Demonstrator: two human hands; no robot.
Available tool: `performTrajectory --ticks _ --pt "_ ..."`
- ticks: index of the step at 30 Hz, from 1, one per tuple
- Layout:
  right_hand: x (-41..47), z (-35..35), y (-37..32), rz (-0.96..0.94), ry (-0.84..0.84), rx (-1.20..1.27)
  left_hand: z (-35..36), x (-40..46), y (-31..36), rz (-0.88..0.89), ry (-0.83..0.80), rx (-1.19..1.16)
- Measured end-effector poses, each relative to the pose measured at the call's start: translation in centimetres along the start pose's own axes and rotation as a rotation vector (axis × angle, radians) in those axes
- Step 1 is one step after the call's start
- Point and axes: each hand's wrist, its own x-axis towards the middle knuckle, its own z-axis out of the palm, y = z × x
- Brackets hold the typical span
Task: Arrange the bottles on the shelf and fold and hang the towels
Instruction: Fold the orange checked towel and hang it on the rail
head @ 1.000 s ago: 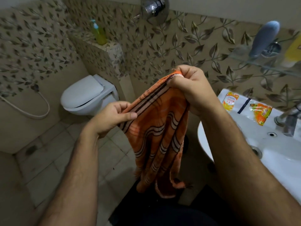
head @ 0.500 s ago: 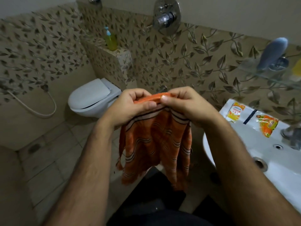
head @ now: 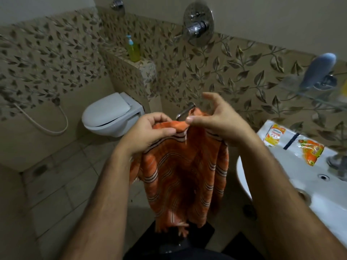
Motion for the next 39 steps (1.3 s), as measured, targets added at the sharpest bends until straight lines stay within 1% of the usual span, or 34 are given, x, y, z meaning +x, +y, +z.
performTrajectory --ticks 1,3,5,6,8,10,13,15,17,20,22,26,28,30,34,39 --pt "-0.2 0.4 -0.5 -0.03 -0.074 -0.053 0.4 0.1 0.8 0.031 -0.048 0.045" --pt "-0.2 0.8 -1.1 -0.065 -0.267 -0.077 0.8 0.2 2.0 0.083 -0.111 0.144" --pt "-0.2 1.1 -1.2 -0.038 -0.469 -0.087 0.5 0.2 2.6 0.107 -0.13 0.188" --pt "-0.1 1.2 -0.9 -0.034 -0.511 -0.083 0.2 0.2 2.6 0.111 -0.128 0.19" --pt "0.0 1.1 -0.5 -0.04 -0.471 -0.019 -0.5 0.1 2.1 0.099 -0.108 0.174" --pt "0.0 0.8 -0.6 -0.05 -0.399 0.126 -1.1 -0.2 0.8 0.037 -0.076 0.114" --pt "0.4 0.0 -0.8 -0.028 -0.23 0.287 -1.9 -1.1 -1.9 -0.078 0.022 0.002" --pt "0.7 -0.5 -0.6 -0.007 -0.072 0.266 -2.5 -1.6 -3.3 -0.142 0.09 -0.01" --pt "0.9 -1.0 -0.1 0.008 0.06 0.168 -3.6 -2.1 -4.2 -0.167 0.159 -0.002" --pt "1.0 -1.2 0.8 0.039 0.16 0.076 -5.6 -2.8 -5.0 -0.181 0.265 -0.135" --pt "1.0 -1.0 0.9 0.05 0.177 0.048 -6.5 -3.1 -5.4 -0.173 0.307 -0.239" --pt "0.8 -0.5 0.6 0.064 0.187 0.02 -6.9 -3.4 -5.3 -0.107 0.339 -0.473" --pt "0.8 -0.3 0.5 0.08 0.207 -0.016 -6.6 -3.3 -5.0 -0.067 0.385 -0.568" --pt "0.9 -0.2 0.5 0.101 0.215 -0.043 -5.7 -3.1 -4.6 -0.073 0.46 -0.615" --pt "1.2 0.4 0.3 0.103 0.213 -0.088 -3.4 -2.3 -3.6 -0.1 0.689 -0.483" --pt "1.4 2.0 0.0 0.047 0.175 -0.123 -1.3 -1.3 -3.3 -0.044 0.82 -0.292"
